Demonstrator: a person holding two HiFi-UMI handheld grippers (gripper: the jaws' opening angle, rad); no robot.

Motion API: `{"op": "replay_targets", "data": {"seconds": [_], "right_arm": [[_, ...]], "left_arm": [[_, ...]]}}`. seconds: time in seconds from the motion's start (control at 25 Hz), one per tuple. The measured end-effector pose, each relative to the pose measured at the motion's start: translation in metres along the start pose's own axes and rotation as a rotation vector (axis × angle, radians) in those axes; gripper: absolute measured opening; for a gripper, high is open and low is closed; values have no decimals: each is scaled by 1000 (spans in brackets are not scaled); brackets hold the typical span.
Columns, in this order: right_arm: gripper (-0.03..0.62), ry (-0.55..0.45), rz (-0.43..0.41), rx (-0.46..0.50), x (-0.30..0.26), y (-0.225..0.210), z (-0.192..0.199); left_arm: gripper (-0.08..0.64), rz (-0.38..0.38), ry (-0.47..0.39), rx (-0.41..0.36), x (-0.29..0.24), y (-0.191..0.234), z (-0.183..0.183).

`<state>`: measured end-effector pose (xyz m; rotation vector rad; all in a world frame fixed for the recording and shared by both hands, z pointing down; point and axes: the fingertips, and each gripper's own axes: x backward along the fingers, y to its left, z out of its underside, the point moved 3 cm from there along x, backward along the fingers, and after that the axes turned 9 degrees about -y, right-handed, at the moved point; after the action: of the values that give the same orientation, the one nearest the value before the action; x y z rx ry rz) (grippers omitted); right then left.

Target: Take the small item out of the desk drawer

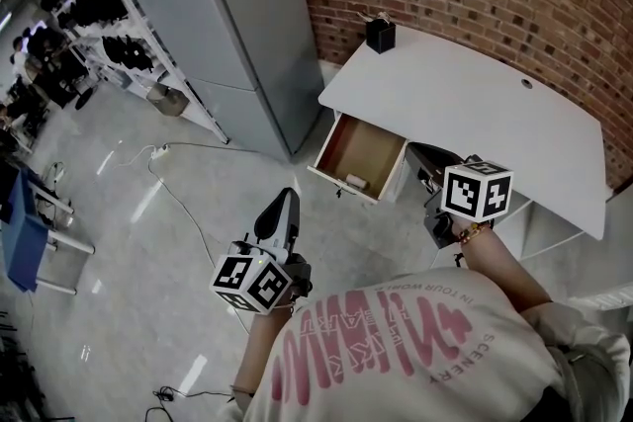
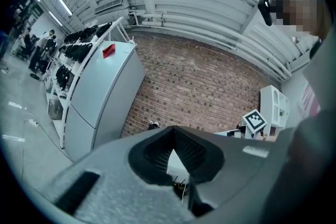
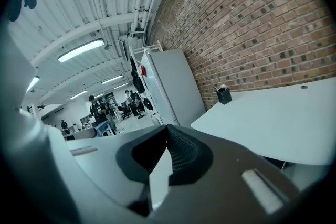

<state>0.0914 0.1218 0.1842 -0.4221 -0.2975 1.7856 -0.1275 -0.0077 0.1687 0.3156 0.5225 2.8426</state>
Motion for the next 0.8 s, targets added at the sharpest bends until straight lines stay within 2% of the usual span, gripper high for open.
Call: {"op": "replay_targets", "data": {"seconds": [0.28,0.8], "right_arm": [[12,17,12,-23,-10,-11,11],[12,21,-7,-42,-44,-26,28]], "left_arm": [[6,2,25,18,-2,5,14],[6,12,31,-3,-25,29,18]]}}
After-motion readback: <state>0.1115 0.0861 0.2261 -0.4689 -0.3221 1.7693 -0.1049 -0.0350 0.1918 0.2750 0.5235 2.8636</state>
